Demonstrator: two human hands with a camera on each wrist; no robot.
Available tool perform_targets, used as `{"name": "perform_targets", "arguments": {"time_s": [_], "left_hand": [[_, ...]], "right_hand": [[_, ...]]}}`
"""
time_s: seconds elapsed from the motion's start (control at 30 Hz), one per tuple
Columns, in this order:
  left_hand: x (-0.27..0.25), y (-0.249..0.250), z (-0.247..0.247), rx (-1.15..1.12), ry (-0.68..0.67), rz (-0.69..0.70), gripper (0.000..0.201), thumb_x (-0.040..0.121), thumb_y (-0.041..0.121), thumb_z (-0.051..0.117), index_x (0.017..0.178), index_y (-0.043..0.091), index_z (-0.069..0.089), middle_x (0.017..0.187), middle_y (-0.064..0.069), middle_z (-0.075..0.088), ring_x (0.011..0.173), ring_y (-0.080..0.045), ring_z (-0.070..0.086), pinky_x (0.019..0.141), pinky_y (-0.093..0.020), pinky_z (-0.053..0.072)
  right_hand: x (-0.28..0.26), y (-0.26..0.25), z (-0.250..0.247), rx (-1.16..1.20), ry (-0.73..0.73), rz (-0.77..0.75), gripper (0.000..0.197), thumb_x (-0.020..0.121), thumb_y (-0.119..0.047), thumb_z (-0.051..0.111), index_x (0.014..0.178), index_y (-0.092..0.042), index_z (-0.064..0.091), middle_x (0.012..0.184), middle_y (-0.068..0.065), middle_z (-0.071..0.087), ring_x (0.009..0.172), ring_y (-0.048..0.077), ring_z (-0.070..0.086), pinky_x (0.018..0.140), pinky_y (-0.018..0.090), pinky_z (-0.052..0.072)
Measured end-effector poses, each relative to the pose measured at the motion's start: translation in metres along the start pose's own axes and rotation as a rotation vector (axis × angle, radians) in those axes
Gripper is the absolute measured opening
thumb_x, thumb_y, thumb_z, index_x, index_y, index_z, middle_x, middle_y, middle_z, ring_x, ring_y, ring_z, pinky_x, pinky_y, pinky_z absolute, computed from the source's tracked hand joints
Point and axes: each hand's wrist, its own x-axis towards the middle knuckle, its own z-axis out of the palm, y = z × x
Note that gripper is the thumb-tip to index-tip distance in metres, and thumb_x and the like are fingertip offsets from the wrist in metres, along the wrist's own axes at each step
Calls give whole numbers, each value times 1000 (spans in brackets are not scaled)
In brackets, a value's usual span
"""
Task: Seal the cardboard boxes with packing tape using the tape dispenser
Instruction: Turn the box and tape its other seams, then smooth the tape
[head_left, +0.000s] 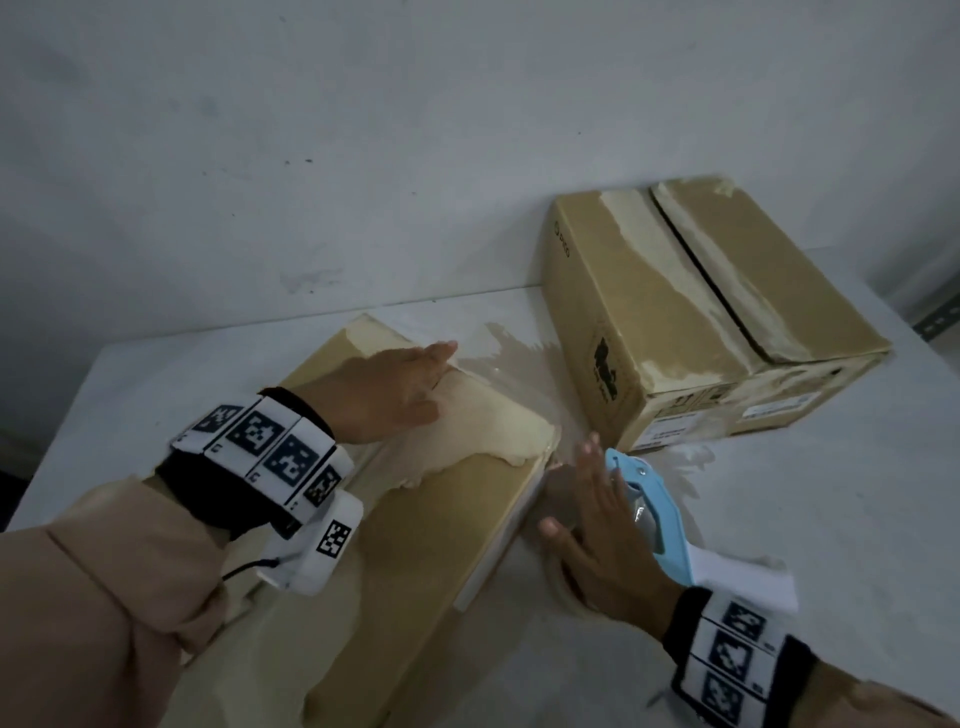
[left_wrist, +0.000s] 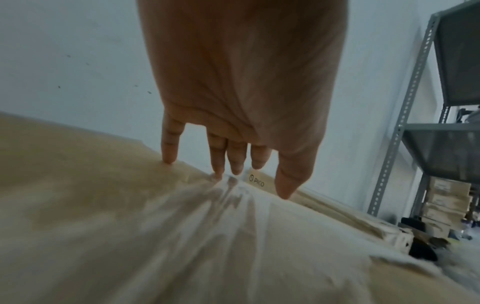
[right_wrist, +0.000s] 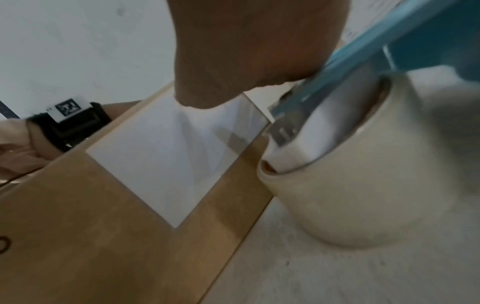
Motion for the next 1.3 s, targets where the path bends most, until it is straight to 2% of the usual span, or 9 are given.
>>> {"name": "perform_targets", "arguments": {"time_s": [0.13,0.3,0.5,0.63,0.8,0.9,0.97,1.1,1.3], "left_hand": [[1,-17,-9,-26,25,33,57,96,36,40,146,24,17,156,10,10,143,-3,8,118,-30,15],[7,-21,-12,167,-8,122,54,96,40,25,146,22,18,156,8,12,144,-7,5,117,-31,16],[15,-28,-11,185,-30,143,52,98,38,25,147,25,14,155,12,14,144,-6,7,118,-38,8],[25,-35,-14,123,38,260,68,83,49,14,140,19,36,145,1,41,134,-14,35,113,-34,25],[38,-35,-22,198,7,234,76,74,54,7,131,22,45,137,3,48,123,-16,43,105,-31,27],[47,-42,-28,211,7,210,91,61,56,-5,120,20,55,125,1,58,111,-18,52,102,-36,32],[50,-48,-31,195,-7,170,81,70,54,-2,117,22,56,124,3,59,111,-17,53,105,-39,30],[52,-56,-36,178,11,48,43,97,36,18,116,28,55,124,8,59,116,-14,49,113,-43,12],[33,-67,-43,207,-43,-131,43,97,40,21,112,26,59,113,5,65,109,-12,55,116,-45,-3]], "right_hand": [[10,-21,-16,-3,297,-128,75,91,-62,18,145,-19,-12,154,-6,-20,143,19,-8,116,35,-4],[56,-86,-30,-104,406,-353,65,95,-51,29,136,-1,30,147,19,31,138,24,23,115,36,16],[101,-104,-18,-339,96,-184,75,96,-50,9,120,2,56,123,19,60,114,31,57,97,37,43],[101,-100,-10,-382,48,-129,74,96,-52,10,119,-1,59,119,15,64,107,25,63,88,32,49],[99,-102,-17,-346,61,3,89,86,-67,3,122,-2,52,110,13,66,91,29,66,74,35,53],[94,-100,-29,-409,24,72,75,86,-68,12,128,-14,42,120,6,56,104,26,57,81,32,44],[86,-89,-33,-413,56,115,67,86,-67,17,120,-18,46,116,2,58,102,23,58,80,30,44],[84,-81,-38,-421,99,144,106,64,-81,-17,98,-16,61,90,3,68,78,25,65,63,29,47],[115,-86,-49,-532,-92,38,54,91,-58,27,107,-14,54,108,4,61,99,23,56,70,29,33]]}}
